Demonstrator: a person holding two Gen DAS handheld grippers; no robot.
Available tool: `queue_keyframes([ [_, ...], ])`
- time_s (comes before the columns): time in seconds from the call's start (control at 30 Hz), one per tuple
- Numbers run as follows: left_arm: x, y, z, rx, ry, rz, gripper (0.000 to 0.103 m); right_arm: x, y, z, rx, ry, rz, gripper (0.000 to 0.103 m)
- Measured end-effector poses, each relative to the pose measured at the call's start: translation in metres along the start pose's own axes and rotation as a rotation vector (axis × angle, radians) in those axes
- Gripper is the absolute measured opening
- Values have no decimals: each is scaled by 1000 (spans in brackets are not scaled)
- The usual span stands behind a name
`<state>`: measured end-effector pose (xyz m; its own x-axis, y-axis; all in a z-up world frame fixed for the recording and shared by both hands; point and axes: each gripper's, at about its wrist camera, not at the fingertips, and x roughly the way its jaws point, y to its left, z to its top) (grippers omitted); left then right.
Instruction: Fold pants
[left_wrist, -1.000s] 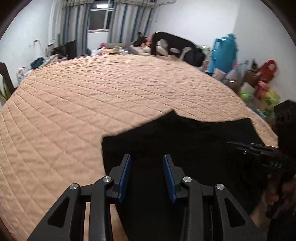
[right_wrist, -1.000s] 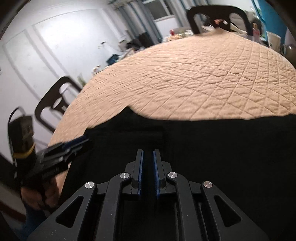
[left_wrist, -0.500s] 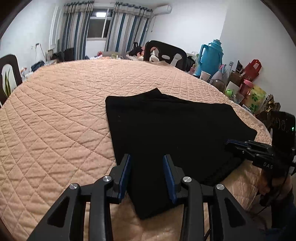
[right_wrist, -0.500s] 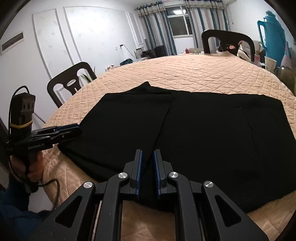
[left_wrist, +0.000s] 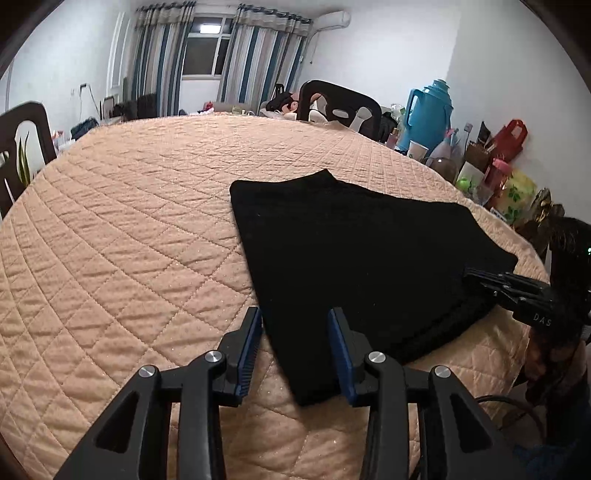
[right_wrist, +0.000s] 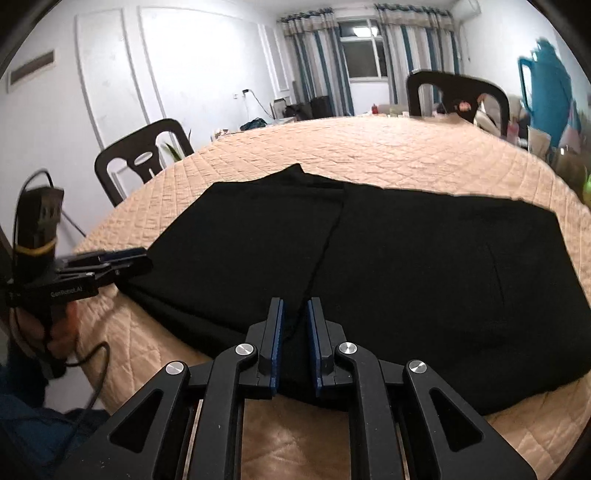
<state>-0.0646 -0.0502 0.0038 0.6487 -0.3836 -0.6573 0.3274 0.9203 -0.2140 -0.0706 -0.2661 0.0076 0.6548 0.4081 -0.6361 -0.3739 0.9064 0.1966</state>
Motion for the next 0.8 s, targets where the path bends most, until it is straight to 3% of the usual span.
queue_keyframes([
  [0.3,-1,-1,-2,6,-8,22,41,-42,-59,-14,168,-71,-144,13],
  [0.43,-2,-1,-4,11,-13,27,41,-69,-94,-26,257,-91,-287,16],
  [0.5,-2,-2,-3,10,-10,30,41,-84,-110,-31,334,-126,-217,16],
  [0.57,-2,-2,-2,10,-7,34,41,-96,-115,-35,390,-157,-213,18],
  [0.67,-2,-3,0,12,-8,43,41,-105,-116,-41,424,-150,-285,43],
  [0.8,-2,-3,3,11,-9,45,41,-103,-126,-55,557,-107,-213,46],
])
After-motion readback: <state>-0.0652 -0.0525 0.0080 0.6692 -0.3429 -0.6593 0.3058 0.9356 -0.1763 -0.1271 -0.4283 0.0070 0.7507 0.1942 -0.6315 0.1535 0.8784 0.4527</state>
